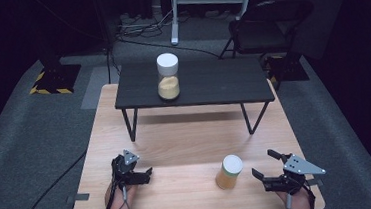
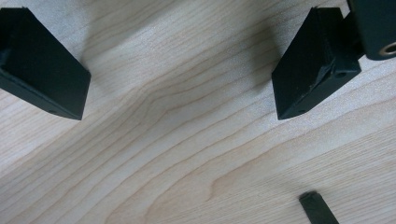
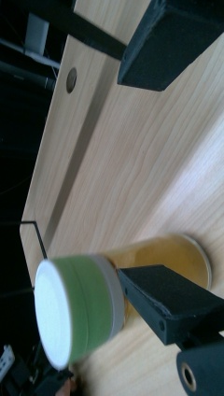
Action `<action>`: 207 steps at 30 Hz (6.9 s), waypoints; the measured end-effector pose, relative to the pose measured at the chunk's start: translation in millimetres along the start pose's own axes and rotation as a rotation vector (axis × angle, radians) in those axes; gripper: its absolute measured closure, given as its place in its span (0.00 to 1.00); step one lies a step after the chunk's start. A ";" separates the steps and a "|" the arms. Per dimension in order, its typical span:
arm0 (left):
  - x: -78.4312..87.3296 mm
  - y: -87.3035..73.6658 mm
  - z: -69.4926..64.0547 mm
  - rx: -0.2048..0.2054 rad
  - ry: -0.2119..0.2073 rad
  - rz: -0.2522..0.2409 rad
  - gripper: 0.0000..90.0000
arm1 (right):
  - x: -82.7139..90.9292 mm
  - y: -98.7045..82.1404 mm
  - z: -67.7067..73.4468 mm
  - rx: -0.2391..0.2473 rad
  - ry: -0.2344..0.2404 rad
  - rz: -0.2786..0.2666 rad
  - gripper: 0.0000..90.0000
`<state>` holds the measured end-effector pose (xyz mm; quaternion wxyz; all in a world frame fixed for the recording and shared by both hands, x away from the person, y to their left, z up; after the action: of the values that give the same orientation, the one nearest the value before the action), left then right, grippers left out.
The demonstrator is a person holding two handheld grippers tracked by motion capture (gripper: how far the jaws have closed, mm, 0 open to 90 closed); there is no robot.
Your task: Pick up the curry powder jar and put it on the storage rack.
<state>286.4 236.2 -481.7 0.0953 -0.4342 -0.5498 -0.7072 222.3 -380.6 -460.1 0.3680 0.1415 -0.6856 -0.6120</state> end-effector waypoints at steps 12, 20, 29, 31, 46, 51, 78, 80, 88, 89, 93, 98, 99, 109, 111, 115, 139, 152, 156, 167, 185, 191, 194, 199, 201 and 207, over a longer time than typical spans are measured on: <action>0.7 -0.5 -0.5 0.001 0.007 0.003 0.03 | -4.2 5.0 12.7 -0.013 0.089 -0.018 0.08; 0.5 -0.3 -1.9 0.007 0.015 0.005 0.03 | -11.8 9.0 21.5 0.005 0.141 -0.019 0.09; 0.5 -0.3 -2.0 0.007 0.015 0.005 0.03 | -26.9 12.5 25.3 0.011 0.180 -0.016 0.10; 0.6 -0.5 -2.3 0.009 0.016 0.005 0.03 | -30.9 13.1 25.4 0.017 0.185 -0.014 0.10; 1.0 -0.5 -2.7 0.010 0.015 0.007 0.03 | -58.3 16.9 22.3 0.017 0.220 0.008 0.23; 1.0 -1.1 -2.5 0.009 0.011 0.005 0.03 | -63.1 18.2 19.9 0.025 0.239 0.038 0.37; 1.1 -1.1 -2.8 0.014 0.012 0.006 0.02 | -56.6 94.0 17.6 0.024 0.230 0.050 0.37; 1.1 -1.1 -2.8 0.013 0.011 0.006 0.02 | -56.1 102.4 14.9 0.020 0.227 0.045 0.37; 1.2 -1.4 -3.0 0.010 0.013 0.004 0.02 | -55.0 139.3 3.5 0.010 0.211 0.033 0.37; 1.2 -1.4 -3.0 0.011 0.013 0.004 0.02 | -55.4 143.9 2.1 0.011 0.210 0.032 0.37; 1.1 -1.4 -3.0 0.013 0.012 0.003 0.02 | -57.4 162.1 -1.6 0.018 0.195 0.028 0.37; 1.3 -1.2 -3.0 0.014 0.012 0.006 0.02 | -62.1 185.3 -5.4 0.028 0.175 0.027 0.37; 1.2 -1.2 -3.0 0.015 0.012 0.006 0.02 | -63.1 190.1 -6.0 0.030 0.169 0.025 0.37; 1.1 -1.1 -2.5 0.014 0.010 0.006 0.02 | -72.4 236.3 -10.4 0.029 0.140 0.006 0.37; 1.0 -1.1 -2.5 0.014 0.010 0.006 0.02 | -75.3 247.4 -10.3 0.032 0.126 0.006 0.37; 1.0 -1.1 -2.4 0.013 0.009 0.006 0.02 | -80.8 265.3 -12.5 0.028 0.113 -0.008 0.37; 1.0 -1.0 -2.0 0.006 0.006 0.006 0.02 | -147.6 287.5 -30.8 -0.007 -0.004 0.011 0.37; 0.9 -1.1 -1.9 0.006 0.005 0.005 0.02 | -154.6 281.4 -41.6 -0.064 0.006 0.029 0.26; 1.0 -1.1 -2.0 0.006 0.005 0.005 0.02 | -145.5 282.0 -40.8 -0.063 -0.016 0.022 0.14; 0.9 -1.2 -2.1 0.008 0.005 0.004 0.02 | -102.8 268.1 -35.6 0.004 -0.044 -0.014 0.07; 0.9 -1.2 -2.1 0.008 0.005 0.004 0.02 | -62.1 206.0 -26.8 0.033 0.002 -0.049 0.07; 0.9 -1.2 -2.1 0.008 0.005 0.004 0.02 | -56.0 173.6 -29.3 0.024 0.014 -0.024 0.06; 0.9 -1.2 -2.1 0.008 0.005 0.004 0.02 | -55.1 157.1 -30.5 0.024 0.004 0.001 0.06; 0.9 -1.2 -2.1 0.008 0.005 0.004 0.02 | -54.3 131.3 -34.8 0.003 -0.008 0.019 0.06; 0.9 -1.2 -2.1 0.008 0.005 0.004 0.02 | -54.7 121.9 -35.7 -0.002 -0.011 0.026 0.06; 0.9 -1.2 -2.1 0.008 0.005 0.004 0.02 | -59.2 96.9 -34.8 -0.009 -0.020 0.060 0.06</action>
<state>284.0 235.2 -482.0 0.0998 -0.4331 -0.5514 -0.7060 311.5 -347.6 -389.0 0.3800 0.1130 -0.6905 -0.6050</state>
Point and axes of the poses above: each handheld gripper's, and its own axes: x roughly backward along the jaws, y roughly out of its top, z roughly to its left, the point moved 3 cm from there along -x, roughly forward along the jaws, and after that the axes turned 3 degrees about -x, right-handed, at the moved point
